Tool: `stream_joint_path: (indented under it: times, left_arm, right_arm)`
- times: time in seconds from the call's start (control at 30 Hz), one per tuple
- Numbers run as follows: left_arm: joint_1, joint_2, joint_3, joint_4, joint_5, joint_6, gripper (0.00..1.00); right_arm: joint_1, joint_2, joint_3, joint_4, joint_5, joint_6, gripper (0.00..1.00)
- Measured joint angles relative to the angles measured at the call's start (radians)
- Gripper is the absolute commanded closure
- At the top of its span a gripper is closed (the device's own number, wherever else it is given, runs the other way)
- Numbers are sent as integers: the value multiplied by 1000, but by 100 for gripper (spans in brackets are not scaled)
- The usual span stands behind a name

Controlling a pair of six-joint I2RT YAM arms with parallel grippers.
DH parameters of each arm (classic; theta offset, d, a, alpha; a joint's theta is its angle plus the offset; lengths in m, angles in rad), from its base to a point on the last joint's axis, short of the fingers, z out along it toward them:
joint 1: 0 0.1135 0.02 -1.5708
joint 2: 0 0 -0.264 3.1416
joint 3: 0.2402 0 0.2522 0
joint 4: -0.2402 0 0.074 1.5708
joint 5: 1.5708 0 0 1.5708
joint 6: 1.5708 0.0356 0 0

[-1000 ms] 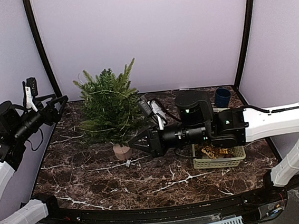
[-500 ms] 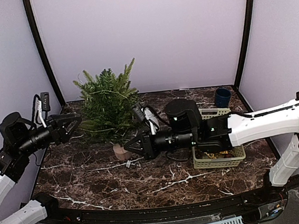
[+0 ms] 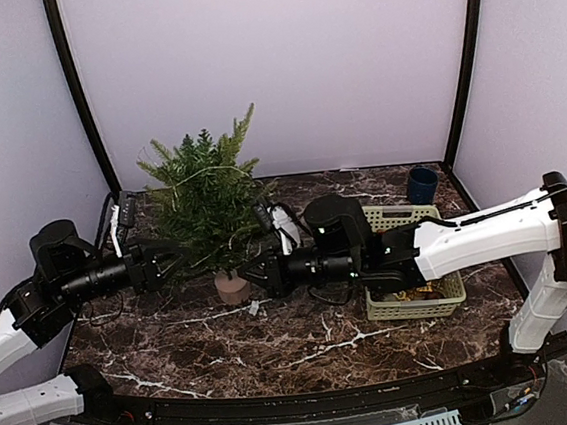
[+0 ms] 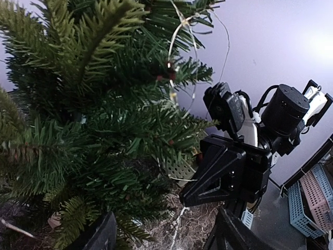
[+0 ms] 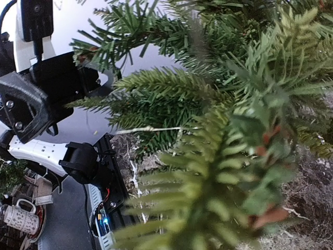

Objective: Decorate the small christmas tree

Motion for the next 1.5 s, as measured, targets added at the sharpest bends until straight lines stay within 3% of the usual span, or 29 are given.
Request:
stream_joint_path:
  times: [0.2,0.67,1.23,1.5]
  left_arm:
    - [-70,40,0,20,-64,-3,32]
    - [-75,5,53,-36,-154,-1,31]
    - [-75,6,56,-41,-160,3,31]
    - [-75,-29,204,-229,-265,40,29]
  right_arm:
    - [-15,1,-28,12,16,-7,100]
    - [-22,8,-43,84,-47,8,100]
    - [2,57,-43,120,-67,9,100]
    - [6,-18,-103,118,-36,14,100]
